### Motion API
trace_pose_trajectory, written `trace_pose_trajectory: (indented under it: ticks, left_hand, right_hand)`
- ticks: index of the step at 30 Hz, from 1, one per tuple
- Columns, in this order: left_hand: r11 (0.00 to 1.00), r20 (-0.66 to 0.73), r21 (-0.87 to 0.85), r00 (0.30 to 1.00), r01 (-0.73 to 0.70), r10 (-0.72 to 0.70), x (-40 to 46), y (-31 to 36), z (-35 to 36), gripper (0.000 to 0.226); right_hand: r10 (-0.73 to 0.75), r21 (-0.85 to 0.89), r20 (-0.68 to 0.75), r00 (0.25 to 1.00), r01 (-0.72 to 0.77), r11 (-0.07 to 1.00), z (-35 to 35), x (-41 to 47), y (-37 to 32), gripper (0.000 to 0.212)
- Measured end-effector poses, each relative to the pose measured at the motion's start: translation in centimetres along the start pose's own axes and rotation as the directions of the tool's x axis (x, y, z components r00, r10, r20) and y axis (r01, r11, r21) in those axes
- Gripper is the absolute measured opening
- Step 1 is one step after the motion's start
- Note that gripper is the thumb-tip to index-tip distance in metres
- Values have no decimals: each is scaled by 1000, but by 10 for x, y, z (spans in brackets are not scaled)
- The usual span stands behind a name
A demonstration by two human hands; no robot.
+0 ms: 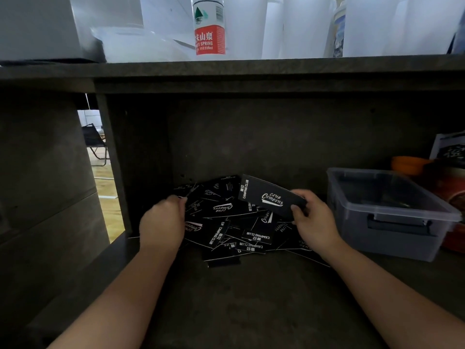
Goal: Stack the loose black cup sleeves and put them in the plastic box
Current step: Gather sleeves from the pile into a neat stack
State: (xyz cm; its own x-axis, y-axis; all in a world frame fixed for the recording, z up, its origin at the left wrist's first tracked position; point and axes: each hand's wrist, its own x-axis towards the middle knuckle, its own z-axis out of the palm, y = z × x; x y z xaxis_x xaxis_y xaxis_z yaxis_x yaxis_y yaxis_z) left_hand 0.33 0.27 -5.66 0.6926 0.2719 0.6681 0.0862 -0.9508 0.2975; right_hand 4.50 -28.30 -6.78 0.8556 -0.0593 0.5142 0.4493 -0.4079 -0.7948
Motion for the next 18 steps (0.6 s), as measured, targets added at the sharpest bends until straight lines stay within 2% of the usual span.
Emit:
trace_pose_trajectory:
  ticks: [2,4,6,10,13,18]
  left_hand:
    - [989,-151,-148,987,27,-49,2,-5,-1,32]
    - [948,-217,-317,973,10,-83,2,-4,-1,26]
    - [899,-214,-429,977,-82,-13,-1,2,-3,17]
    - [857,-198,-452,965,-248,175,-6,11,3,8]
    - [835,-171,-471,959,-283,228,-6,15,10,15]
    - [795,-82,-562,972,-228,220,-9,20,7,37]
  right_hand:
    - [-2,1,-3,1000,2,1000,-1,0,0,37]
    - [-18,-3,-9,1000,18,1000,-1,-1,-1,35]
    - [-25,14,1,1000,25,1000,0,-1,-3,35]
    - [-52,51,69,996,49,998,4,-4,-6,38]
    - [-95,71,119,988,87,994,6,-7,-9,33]
    - [-195,33,168,966,192,981,9,-11,-14,20]
